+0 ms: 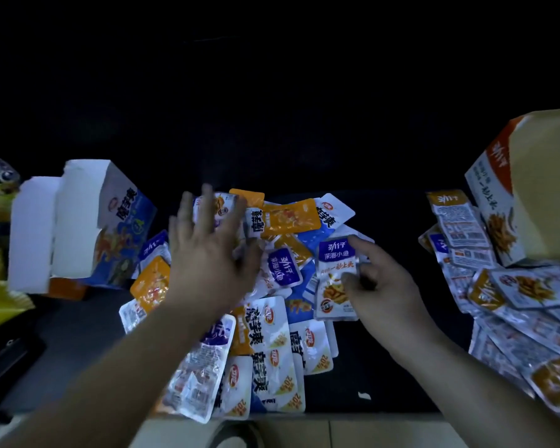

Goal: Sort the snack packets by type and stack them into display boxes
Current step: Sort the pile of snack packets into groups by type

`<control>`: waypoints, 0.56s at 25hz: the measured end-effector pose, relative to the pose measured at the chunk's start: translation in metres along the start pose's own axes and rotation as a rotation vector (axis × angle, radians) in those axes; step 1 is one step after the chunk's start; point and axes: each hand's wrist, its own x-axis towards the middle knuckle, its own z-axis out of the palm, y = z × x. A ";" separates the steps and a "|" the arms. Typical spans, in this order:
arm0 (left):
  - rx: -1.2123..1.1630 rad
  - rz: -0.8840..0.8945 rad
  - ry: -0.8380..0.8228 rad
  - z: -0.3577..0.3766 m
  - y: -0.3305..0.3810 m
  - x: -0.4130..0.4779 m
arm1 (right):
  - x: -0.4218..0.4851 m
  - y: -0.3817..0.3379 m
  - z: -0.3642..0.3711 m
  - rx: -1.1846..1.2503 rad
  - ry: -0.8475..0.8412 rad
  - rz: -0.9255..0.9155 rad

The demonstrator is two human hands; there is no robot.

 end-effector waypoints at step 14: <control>-0.220 0.306 -0.143 0.018 0.002 -0.077 | -0.006 0.005 0.016 -0.101 -0.005 -0.127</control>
